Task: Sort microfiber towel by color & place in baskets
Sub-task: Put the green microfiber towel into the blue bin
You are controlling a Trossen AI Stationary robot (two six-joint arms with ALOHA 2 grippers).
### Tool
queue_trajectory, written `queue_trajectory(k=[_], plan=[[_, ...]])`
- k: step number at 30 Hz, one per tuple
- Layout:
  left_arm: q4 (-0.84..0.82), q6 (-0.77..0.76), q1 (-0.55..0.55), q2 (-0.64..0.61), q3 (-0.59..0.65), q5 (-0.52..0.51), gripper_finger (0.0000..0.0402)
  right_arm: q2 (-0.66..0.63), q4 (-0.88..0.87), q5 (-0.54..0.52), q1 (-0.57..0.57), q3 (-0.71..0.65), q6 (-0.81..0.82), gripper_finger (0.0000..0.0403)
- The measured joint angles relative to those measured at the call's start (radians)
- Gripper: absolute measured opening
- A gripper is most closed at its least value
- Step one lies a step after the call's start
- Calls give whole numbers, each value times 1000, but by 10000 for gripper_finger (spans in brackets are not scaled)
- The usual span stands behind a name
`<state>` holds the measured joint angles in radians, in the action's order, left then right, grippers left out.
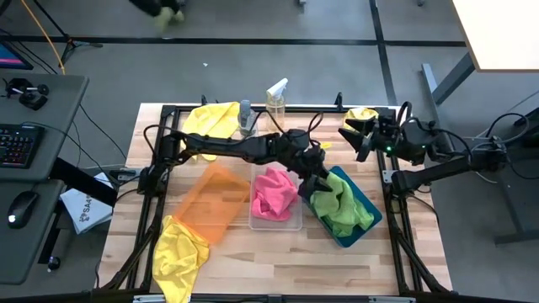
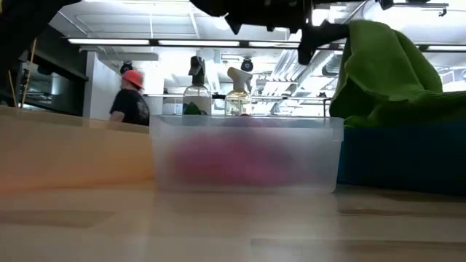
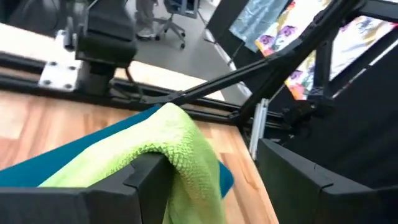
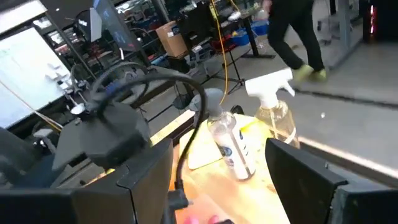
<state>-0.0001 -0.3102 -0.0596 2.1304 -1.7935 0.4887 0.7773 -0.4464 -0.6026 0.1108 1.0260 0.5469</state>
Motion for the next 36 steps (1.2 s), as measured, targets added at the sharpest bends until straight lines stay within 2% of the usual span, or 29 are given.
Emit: queue_trajectory(k=[3,9,17,24,29,36], plan=[[5,62,22,-3,0,-11,216,10,-94,64,0,0,104,252],[-15,196,62,-3,0,-134,216,84,-365,269,4,0,321,252],[-74,263,62,-3,0,-224,216,233,-296,411,43,0,283,252],[-79,264,52,-3,0,-231,216,307,-320,395,55,0,263,252],[-90,278,53,-5,0,-179,216,332,-369,393,55,0,257,252],[-240,322,28,-70,1,-155,216,331,-486,406,56,1,279,252]])
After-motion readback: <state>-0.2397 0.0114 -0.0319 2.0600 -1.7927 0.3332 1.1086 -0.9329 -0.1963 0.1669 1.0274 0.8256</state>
